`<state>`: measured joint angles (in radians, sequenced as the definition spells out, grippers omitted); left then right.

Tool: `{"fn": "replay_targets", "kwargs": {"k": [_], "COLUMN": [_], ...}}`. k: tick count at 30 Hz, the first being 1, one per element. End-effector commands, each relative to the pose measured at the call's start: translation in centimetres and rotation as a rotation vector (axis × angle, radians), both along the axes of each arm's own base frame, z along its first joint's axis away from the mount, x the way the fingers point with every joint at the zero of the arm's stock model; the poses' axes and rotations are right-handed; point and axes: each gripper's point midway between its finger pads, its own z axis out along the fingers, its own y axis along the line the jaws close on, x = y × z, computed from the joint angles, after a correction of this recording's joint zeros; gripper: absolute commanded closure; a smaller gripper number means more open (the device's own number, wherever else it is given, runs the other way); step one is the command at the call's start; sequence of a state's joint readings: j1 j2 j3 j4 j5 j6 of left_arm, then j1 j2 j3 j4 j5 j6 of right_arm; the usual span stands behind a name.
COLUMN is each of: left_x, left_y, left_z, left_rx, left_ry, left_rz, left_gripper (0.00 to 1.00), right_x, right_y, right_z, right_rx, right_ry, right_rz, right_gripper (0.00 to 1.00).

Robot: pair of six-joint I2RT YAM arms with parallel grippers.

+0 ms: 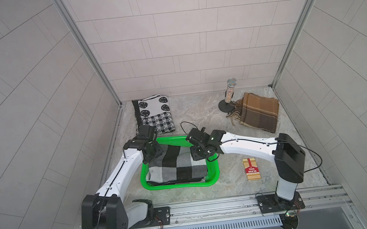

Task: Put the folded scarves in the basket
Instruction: Place the scarf in the basket.

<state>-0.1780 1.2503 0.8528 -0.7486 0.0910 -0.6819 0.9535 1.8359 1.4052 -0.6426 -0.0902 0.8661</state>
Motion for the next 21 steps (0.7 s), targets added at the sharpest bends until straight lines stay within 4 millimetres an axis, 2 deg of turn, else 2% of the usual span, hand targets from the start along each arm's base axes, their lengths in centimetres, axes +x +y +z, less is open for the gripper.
{"fn": "replay_targets", "kwargs": {"k": [1, 3, 6, 10, 14, 16, 18, 21], "left_x": [-0.7, -1.1, -1.7, -1.9, -1.8, -1.7, -1.8, -2.5], "left_y": [-0.7, -0.4, -0.2, 0.1, 1.1, 1.4, 1.2, 0.4], "left_z": [-2.0, -3.2, -4.1, -3.7, -2.4, -2.5, -3.2, -5.4], "left_rx": [-0.02, -0.005, 0.004, 0.018, 0.066, 0.067, 0.058, 0.025], "left_ry": [0.039, 0.066, 0.084, 0.07, 0.016, -0.017, 0.002, 0.075], "left_rz": [-0.014, -0.014, -0.012, -0.01, 0.009, 0.02, 0.011, -0.004], "left_gripper": [0.69, 0.69, 0.68, 0.66, 0.65, 0.65, 0.66, 0.7], "right_x": [-0.7, -0.7, -0.9, -1.3, -1.3, -1.3, -1.4, -1.4], "right_y": [-0.3, -1.1, -1.7, -2.6, -3.1, -3.0, -3.1, -2.7], "right_z": [-2.7, -4.6, -6.3, -6.8, -5.6, -4.0, -2.4, -0.5], "right_rx": [-0.065, -0.12, -0.167, -0.197, -0.193, -0.175, -0.165, -0.107], "right_ry": [0.059, 0.066, 0.088, 0.09, 0.07, 0.037, 0.002, -0.022], "right_rz": [0.01, 0.006, 0.02, 0.02, 0.018, 0.025, 0.029, 0.028], "right_gripper": [0.75, 0.75, 0.74, 0.7, 0.69, 0.69, 0.68, 0.67]}}
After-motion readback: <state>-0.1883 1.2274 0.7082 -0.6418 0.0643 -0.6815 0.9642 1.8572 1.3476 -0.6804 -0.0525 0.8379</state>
